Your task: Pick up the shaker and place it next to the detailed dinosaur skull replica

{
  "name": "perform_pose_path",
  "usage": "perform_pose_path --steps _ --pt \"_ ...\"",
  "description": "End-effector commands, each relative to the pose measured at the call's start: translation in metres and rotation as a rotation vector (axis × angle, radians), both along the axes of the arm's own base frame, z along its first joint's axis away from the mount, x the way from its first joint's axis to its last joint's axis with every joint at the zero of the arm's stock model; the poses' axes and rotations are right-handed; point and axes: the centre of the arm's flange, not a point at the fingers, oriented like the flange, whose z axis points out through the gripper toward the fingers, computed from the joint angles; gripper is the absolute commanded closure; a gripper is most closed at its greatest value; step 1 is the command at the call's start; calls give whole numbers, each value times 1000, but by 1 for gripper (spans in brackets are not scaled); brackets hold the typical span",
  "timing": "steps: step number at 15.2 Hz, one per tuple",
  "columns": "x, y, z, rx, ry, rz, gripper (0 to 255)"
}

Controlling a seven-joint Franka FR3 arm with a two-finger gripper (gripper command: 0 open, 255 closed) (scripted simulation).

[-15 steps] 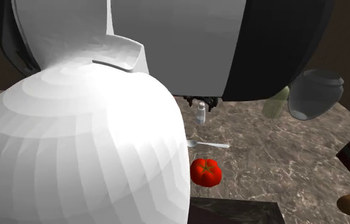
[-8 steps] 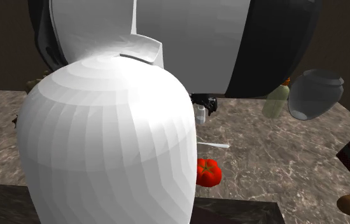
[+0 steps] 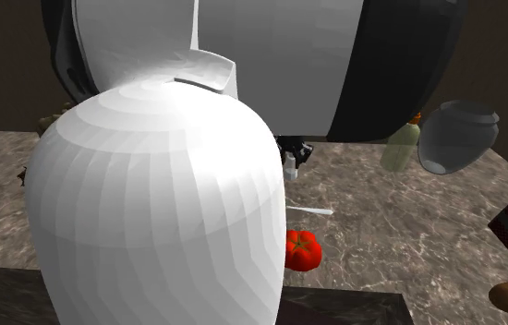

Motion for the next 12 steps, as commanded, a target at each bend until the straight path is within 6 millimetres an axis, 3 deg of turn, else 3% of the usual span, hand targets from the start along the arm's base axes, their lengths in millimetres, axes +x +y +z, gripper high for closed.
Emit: perform_pose_path --steps 1,7,12 --pt "0 0 0 0 1 -1 255" --pt "0 0 0 0 1 -1 255" --pt "0 0 26 0 1 -1 255"
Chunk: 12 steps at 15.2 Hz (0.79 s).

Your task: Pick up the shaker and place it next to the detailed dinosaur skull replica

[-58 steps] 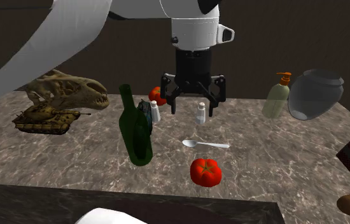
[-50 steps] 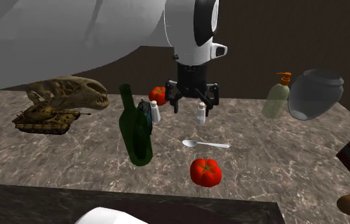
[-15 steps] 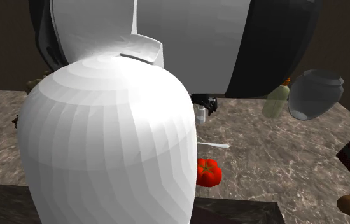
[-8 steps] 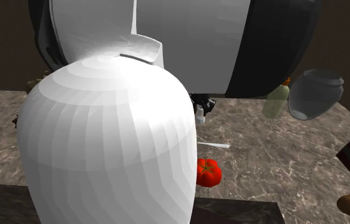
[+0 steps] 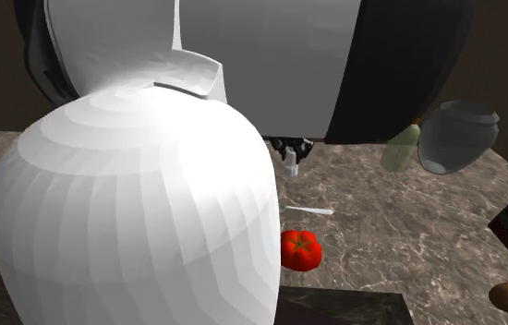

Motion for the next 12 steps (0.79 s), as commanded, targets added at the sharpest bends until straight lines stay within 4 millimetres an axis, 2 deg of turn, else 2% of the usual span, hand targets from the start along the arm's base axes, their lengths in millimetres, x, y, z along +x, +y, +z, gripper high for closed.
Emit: perform_pose_path --steps 1,12 --pt "0 0 11 0 0 0 255" --pt "0 0 70 0 0 0 255"
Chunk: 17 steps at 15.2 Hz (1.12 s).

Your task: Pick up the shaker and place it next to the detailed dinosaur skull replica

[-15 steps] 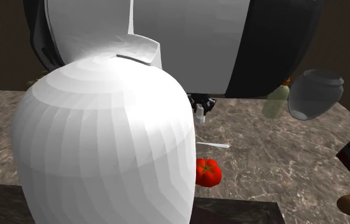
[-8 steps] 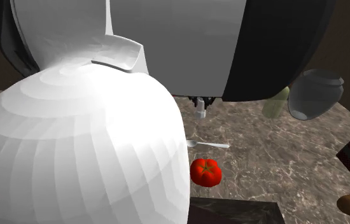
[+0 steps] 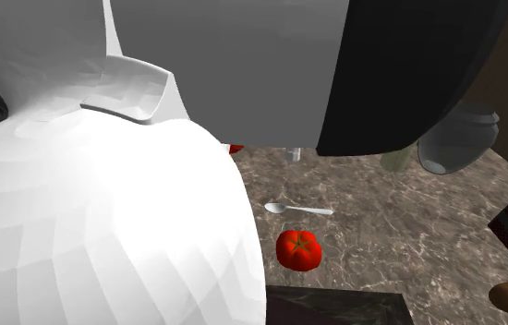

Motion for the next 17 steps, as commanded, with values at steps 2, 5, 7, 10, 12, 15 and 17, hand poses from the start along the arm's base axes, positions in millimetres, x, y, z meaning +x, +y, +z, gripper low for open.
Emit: perform_pose_path --steps 2,5,7,10,12,15,17 --pt "-1 0 15 0 0 0 255" --pt "-1 0 31 0 0 0 255" --pt "-1 0 42 0 0 0 255" --pt "-1 0 58 0 0 0 255" --pt "-1 0 68 0 0 0 255" --pt "-1 0 84 0 0 0 255" --pt "-1 0 95 0 0 0 255"
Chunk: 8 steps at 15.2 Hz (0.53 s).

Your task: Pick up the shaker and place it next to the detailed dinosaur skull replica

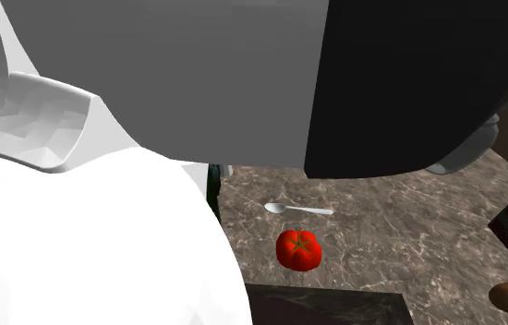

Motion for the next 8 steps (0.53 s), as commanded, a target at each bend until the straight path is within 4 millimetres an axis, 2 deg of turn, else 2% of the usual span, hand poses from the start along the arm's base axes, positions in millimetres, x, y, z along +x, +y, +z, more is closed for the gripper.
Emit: perform_pose_path --steps 1,8 --pt "0 0 10 0 0 0 255" --pt "0 0 47 0 0 0 255"
